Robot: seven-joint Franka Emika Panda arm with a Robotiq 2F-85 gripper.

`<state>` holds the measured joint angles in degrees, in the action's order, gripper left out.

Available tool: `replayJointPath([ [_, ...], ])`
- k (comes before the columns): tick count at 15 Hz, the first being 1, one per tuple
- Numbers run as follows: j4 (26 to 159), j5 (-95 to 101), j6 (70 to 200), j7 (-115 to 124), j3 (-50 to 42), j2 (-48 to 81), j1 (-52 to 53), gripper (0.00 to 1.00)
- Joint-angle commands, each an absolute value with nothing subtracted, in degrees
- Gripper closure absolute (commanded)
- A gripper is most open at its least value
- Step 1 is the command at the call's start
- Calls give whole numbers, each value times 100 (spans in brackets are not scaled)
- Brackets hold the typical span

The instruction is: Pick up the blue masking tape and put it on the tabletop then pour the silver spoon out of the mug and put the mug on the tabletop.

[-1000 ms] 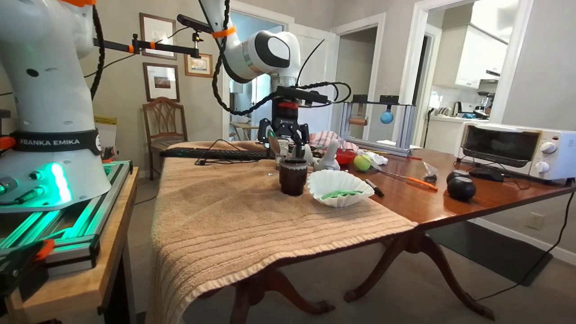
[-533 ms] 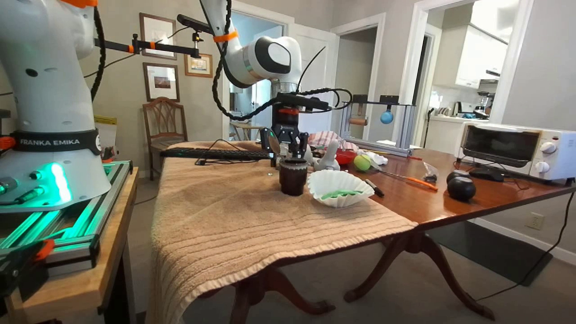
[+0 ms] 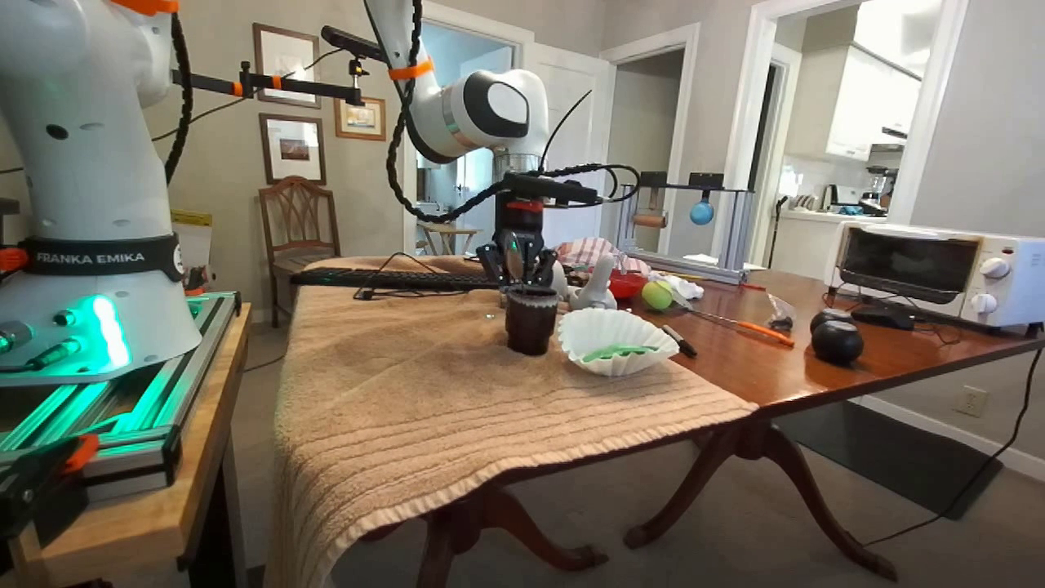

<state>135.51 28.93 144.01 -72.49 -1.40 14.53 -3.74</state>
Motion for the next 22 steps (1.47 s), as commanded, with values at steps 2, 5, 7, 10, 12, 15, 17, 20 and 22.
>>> replayJointPath([
  [2, 13611, 2911, 14454, -7316, -163, 1386, -379, 96],
  [5, 13845, 3022, 14486, -7136, -164, 1111, -300, 96],
  [7, 14039, 3058, 14634, -7125, -121, 865, -259, 96],
  [10, 14514, 2932, 15168, -7284, -40, 346, -262, 96],
  [12, 14793, 2466, 15628, -7832, 35, 126, -375, 96],
  [15, 15257, 980, 16283, -9172, 146, -49, -381, 96],
  [17, 15459, 63, 16363, -10033, 174, -156, -305, 96],
  [20, 15548, -1158, 16104, -11306, 169, -470, -161, 96],
  [22, 15546, -1827, 15926, -12119, 27, -659, -20, 96],
])
